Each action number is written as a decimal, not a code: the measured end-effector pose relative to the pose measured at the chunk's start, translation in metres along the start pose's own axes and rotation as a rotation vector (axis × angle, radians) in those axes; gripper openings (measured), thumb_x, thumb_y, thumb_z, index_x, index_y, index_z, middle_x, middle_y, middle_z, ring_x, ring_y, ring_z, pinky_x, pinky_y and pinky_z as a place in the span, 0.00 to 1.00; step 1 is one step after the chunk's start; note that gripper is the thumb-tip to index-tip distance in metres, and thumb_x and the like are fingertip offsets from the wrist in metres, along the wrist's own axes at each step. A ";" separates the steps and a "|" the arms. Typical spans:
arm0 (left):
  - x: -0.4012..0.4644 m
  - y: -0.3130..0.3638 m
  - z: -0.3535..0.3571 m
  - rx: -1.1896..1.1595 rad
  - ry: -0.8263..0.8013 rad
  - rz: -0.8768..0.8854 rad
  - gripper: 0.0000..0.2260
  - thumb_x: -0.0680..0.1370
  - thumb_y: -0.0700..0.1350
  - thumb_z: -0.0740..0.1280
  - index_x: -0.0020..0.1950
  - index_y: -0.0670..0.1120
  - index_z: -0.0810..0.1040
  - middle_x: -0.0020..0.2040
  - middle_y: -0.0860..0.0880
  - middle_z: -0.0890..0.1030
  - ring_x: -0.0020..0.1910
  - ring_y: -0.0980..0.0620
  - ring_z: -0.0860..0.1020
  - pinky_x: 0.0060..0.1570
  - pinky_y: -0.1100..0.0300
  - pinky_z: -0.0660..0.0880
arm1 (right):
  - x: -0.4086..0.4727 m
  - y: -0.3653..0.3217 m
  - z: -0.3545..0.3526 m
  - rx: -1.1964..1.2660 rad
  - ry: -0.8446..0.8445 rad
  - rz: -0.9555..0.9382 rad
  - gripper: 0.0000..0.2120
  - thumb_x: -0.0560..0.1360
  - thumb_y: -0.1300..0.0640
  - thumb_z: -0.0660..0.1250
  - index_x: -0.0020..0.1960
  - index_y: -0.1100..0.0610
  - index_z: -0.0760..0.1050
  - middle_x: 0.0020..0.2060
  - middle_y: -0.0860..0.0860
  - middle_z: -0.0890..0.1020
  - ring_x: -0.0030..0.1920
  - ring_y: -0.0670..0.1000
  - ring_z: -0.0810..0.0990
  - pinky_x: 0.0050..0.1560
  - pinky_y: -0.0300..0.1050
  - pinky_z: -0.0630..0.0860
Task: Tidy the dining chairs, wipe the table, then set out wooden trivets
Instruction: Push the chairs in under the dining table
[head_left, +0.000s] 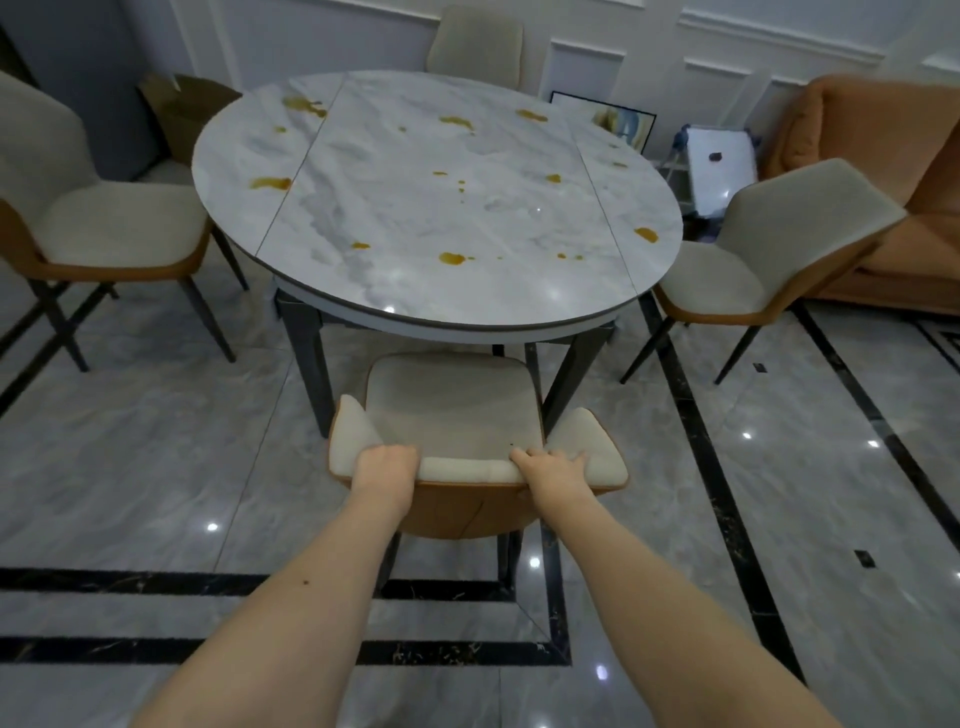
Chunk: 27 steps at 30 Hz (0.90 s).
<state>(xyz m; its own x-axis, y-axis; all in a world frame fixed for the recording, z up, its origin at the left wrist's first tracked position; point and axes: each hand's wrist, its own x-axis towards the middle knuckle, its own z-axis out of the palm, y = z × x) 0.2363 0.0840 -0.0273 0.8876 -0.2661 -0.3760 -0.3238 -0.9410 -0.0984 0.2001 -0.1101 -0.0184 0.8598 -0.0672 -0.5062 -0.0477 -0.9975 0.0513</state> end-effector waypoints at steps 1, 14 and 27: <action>0.004 0.001 -0.001 -0.005 0.005 -0.009 0.15 0.77 0.41 0.64 0.63 0.47 0.69 0.59 0.46 0.78 0.59 0.46 0.77 0.55 0.56 0.71 | 0.005 0.002 -0.002 0.003 0.004 -0.005 0.23 0.76 0.60 0.63 0.68 0.51 0.62 0.63 0.55 0.71 0.64 0.61 0.68 0.66 0.74 0.52; 0.061 -0.015 -0.018 0.025 0.091 -0.018 0.13 0.76 0.43 0.66 0.60 0.48 0.69 0.54 0.48 0.80 0.54 0.47 0.78 0.49 0.57 0.70 | 0.065 0.004 -0.028 0.007 0.037 -0.015 0.20 0.76 0.57 0.65 0.66 0.51 0.63 0.61 0.54 0.72 0.64 0.60 0.68 0.66 0.73 0.55; 0.107 -0.021 -0.032 0.033 0.133 -0.036 0.15 0.75 0.41 0.68 0.59 0.49 0.69 0.52 0.48 0.79 0.52 0.48 0.77 0.49 0.58 0.69 | 0.107 0.011 -0.052 0.028 0.062 -0.018 0.20 0.77 0.57 0.64 0.66 0.50 0.63 0.60 0.53 0.72 0.63 0.59 0.69 0.67 0.72 0.56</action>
<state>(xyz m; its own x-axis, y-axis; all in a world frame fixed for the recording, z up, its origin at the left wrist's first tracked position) 0.3480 0.0683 -0.0363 0.9336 -0.2600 -0.2465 -0.2998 -0.9436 -0.1402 0.3183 -0.1270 -0.0278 0.8904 -0.0486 -0.4525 -0.0454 -0.9988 0.0180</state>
